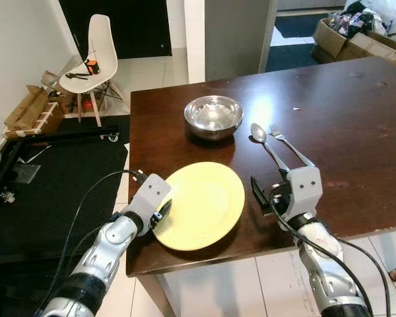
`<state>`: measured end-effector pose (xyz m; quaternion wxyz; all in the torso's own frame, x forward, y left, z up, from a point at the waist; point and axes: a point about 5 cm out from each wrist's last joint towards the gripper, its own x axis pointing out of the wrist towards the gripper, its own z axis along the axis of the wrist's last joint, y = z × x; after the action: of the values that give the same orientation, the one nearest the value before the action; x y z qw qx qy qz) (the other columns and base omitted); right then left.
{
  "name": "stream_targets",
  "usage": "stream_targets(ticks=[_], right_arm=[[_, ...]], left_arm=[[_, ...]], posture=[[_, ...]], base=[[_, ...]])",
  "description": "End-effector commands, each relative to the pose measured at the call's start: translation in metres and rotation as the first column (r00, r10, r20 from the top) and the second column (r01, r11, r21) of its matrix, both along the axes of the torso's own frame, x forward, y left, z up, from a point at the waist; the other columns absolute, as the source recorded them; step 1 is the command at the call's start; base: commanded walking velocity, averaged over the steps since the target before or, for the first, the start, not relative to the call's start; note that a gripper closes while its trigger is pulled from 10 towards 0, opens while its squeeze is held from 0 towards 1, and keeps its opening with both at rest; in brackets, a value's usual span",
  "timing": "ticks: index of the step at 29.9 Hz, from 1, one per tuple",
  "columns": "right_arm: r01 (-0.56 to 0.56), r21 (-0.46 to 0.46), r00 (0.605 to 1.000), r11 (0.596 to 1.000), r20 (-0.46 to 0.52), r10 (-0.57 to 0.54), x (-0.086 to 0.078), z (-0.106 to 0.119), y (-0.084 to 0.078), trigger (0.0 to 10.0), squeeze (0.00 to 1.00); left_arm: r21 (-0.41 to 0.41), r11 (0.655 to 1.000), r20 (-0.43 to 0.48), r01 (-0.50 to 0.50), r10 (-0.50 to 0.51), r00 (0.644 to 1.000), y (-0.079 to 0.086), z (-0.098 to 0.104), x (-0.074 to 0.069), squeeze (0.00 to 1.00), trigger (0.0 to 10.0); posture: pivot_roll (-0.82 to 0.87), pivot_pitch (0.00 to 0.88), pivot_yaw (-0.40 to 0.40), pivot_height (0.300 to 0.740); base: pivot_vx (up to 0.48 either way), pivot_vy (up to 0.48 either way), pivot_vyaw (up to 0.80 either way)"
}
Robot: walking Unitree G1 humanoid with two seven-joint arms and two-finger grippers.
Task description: Setting the table
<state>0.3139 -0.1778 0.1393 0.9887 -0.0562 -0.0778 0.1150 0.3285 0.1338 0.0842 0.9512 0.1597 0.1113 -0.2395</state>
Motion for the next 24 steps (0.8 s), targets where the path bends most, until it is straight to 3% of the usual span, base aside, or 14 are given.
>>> stream_targets(ticks=[1, 6, 8, 12, 13, 14, 15, 16, 17, 19, 21, 23, 24], right_arm=[[-0.009, 0.015, 1.0, 1.0, -0.025, 0.01, 0.0, -0.004, 0.002, 10.0, 0.0], [-0.018, 0.062, 0.999, 0.998, -0.031, 0.02, 0.001, -0.003, 0.004, 10.0, 0.0], [-0.033, 0.167, 0.998, 0.985, -0.052, 0.042, 0.001, -0.002, 0.004, 10.0, 0.0], [-0.094, 0.512, 0.986, 0.854, -0.072, 0.151, -0.006, 0.009, 0.011, 10.0, 0.0], [-0.094, 0.512, 0.986, 0.854, -0.072, 0.151, -0.006, 0.009, 0.011, 10.0, 0.0], [-0.101, 0.573, 0.985, 0.813, -0.06, 0.165, -0.011, 0.013, 0.012, 10.0, 0.0], [-0.101, 0.573, 0.985, 0.813, -0.06, 0.165, -0.011, 0.013, 0.012, 10.0, 0.0], [-0.108, 0.619, 0.983, 0.778, -0.049, 0.175, -0.016, 0.017, 0.011, 10.0, 0.0], [-0.108, 0.619, 0.983, 0.778, -0.049, 0.175, -0.016, 0.017, 0.011, 10.0, 0.0], [-0.119, 0.662, 0.978, 0.74, -0.049, 0.201, -0.021, 0.019, 0.013, 10.0, 0.0], [-0.135, 0.69, 0.963, 0.711, -0.077, 0.258, -0.029, 0.016, 0.02, 10.0, 0.0], [-0.073, 0.741, 0.936, 0.667, -0.18, 0.303, -0.042, 0.001, 0.035, 10.0, 0.0], [-0.073, 0.741, 0.936, 0.667, -0.18, 0.303, -0.042, 0.001, 0.035, 10.0, 0.0]], left_arm=[[0.014, 1.0, -0.247, -0.001, 0.005, 0.969, 0.005, -0.046, -0.026, 0.0, 10.0], [0.027, 1.0, -0.251, -0.015, 0.021, 0.968, 0.002, -0.052, -0.03, 0.0, 10.0], [0.057, 0.998, -0.22, -0.017, 0.029, 0.975, 0.003, -0.049, -0.029, 0.0, 10.0], [0.069, 0.997, -0.208, -0.028, 0.042, 0.977, 0.005, -0.045, -0.029, 0.0, 10.0], [0.069, 0.997, -0.208, -0.028, 0.042, 0.977, 0.005, -0.045, -0.029, 0.0, 10.0], [0.067, 0.997, -0.211, -0.026, 0.04, 0.977, 0.004, -0.045, -0.029, 0.0, 10.0], [0.067, 0.997, -0.211, -0.026, 0.04, 0.977, 0.004, -0.045, -0.029, 0.0, 10.0], [0.069, 0.997, -0.21, -0.025, 0.039, 0.977, 0.004, -0.045, -0.03, 0.0, 10.0], [0.069, 0.997, -0.21, -0.025, 0.039, 0.977, 0.004, -0.045, -0.03, 0.0, 10.0], [0.071, 0.997, -0.209, -0.022, 0.036, 0.977, 0.003, -0.045, -0.03, 0.0, 10.0], [0.072, 0.997, -0.207, -0.02, 0.034, 0.978, 0.002, -0.045, -0.03, 0.0, 10.0], [0.076, 0.997, -0.202, -0.019, 0.034, 0.979, 0.002, -0.044, -0.03, 0.0, 10.0], [0.076, 0.997, -0.202, -0.019, 0.034, 0.979, 0.002, -0.044, -0.03, 0.0, 10.0]], posture=[[-0.1, 0.054, 0.131, 0.74], [-0.1, 0.048, 0.122, 0.74], [-0.1, 0.044, 0.116, 0.74], [-0.1, 0.043, 0.113, 0.74], [-0.1, 0.043, 0.113, 0.74], [-0.1, 0.045, 0.11, 0.74], [-0.1, 0.045, 0.11, 0.74], [-0.1, 0.046, 0.11, 0.74], [-0.1, 0.046, 0.11, 0.74], [-0.11, 0.047, 0.11, 0.74], [-0.11, 0.049, 0.108, 0.74], [-0.11, 0.052, 0.103, 0.74], [-0.11, 0.052, 0.103, 0.74]], base=[[0.0, 0.0, 0.0], [0.0, 0.0, 0.0], [0.0, 0.0, 0.0], [0.0, 0.0, 0.0], [0.0, 0.0, 0.0], [0.0, 0.0, 0.0], [0.0, 0.0, 0.0], [0.0, 0.0, 0.0], [0.0, 0.0, 0.0], [0.0, 0.0, 0.0], [0.0, 0.0, 0.0], [0.0, 0.0, 0.0], [0.0, 0.0, 0.0]])
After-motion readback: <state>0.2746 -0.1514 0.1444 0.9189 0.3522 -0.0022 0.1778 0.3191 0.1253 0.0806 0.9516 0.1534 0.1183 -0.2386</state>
